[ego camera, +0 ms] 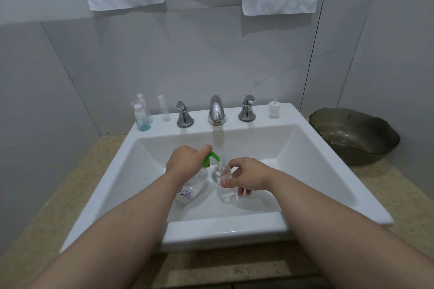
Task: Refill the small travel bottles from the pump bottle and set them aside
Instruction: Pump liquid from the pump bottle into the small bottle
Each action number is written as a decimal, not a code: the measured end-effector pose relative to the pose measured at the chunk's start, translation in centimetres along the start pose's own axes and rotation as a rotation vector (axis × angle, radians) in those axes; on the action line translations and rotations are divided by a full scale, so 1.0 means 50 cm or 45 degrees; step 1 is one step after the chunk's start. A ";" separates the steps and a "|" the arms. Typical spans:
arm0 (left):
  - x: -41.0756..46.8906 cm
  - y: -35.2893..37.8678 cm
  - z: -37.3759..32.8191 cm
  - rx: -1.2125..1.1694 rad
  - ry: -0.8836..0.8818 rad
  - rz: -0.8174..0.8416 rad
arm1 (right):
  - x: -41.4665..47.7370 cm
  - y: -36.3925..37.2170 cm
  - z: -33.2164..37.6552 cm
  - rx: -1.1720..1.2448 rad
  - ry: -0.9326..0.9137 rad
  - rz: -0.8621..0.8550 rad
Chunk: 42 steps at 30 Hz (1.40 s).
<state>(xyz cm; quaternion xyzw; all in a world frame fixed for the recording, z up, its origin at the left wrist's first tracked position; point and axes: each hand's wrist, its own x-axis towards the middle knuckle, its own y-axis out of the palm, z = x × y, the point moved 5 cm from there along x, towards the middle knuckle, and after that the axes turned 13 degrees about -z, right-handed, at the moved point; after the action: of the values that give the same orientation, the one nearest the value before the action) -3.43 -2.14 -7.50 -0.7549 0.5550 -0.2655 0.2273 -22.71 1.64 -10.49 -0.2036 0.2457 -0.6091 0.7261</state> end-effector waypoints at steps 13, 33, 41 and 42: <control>0.004 -0.008 0.013 -0.100 -0.001 0.001 | 0.000 0.000 0.001 0.003 -0.005 -0.004; 0.006 0.002 0.008 -0.025 -0.056 -0.052 | -0.004 0.000 0.006 0.031 -0.008 -0.006; 0.006 0.003 0.006 0.000 -0.051 -0.057 | -0.001 0.001 0.005 0.037 -0.005 -0.006; 0.006 0.003 0.006 -0.001 -0.054 -0.060 | -0.001 0.001 0.005 0.034 -0.004 -0.006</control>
<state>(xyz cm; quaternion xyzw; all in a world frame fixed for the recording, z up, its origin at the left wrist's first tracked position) -3.27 -2.46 -7.78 -0.7732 0.5323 -0.2545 0.2323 -22.56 1.70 -10.31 -0.1954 0.2358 -0.6137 0.7278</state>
